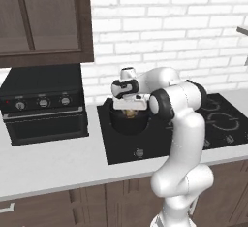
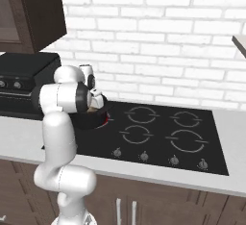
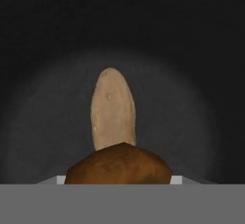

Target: Put the sweet potato and mushroom in the pot. Retrieve the spatula and lightly stir the vegetables in the pot.

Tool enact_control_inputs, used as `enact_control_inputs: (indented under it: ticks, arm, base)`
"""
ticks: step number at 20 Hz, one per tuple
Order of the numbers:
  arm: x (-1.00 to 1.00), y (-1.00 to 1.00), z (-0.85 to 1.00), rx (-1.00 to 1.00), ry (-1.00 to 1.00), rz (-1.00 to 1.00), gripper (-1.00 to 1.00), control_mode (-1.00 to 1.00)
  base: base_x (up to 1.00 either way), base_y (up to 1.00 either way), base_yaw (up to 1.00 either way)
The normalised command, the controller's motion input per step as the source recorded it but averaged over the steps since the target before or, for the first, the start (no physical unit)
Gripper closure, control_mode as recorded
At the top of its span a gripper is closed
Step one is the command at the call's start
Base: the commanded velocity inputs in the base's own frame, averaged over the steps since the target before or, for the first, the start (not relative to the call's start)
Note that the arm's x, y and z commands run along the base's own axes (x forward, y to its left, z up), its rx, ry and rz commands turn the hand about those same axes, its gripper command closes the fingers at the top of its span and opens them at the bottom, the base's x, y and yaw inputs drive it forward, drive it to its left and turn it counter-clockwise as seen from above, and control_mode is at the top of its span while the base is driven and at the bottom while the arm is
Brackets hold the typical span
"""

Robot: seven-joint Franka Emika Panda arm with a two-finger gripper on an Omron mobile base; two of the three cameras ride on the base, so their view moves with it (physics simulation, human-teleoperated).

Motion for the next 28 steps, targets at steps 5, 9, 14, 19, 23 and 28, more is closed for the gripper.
enact_control_inputs:
  ticks: [5,9,14,19,23,28]
  arm:
    - [0.00,0.01,0.01,0.00,0.00,0.00,-1.00,-1.00]
    - [0.00,0.00,0.14,0.00,-0.04,0.00,-1.00,-1.00]
    - [0.00,0.00,0.34,0.00,-0.12,0.00,-1.00,-1.00]
    - [-0.16,-0.01,0.83,0.00,-0.25,0.00,-1.00,-1.00]
    - [-0.86,-0.35,0.99,0.00,-0.34,0.00,-1.00,-1.00]
    - [-1.00,-0.69,0.47,0.00,-0.19,0.04,-1.00,-1.00]
  base:
    - [0.00,0.00,0.00]
    - [0.00,0.00,0.00]
    - [0.00,0.00,0.00]
    - [0.00,0.00,0.00]
    - [0.00,0.00,0.00]
    - [0.00,0.00,0.00]
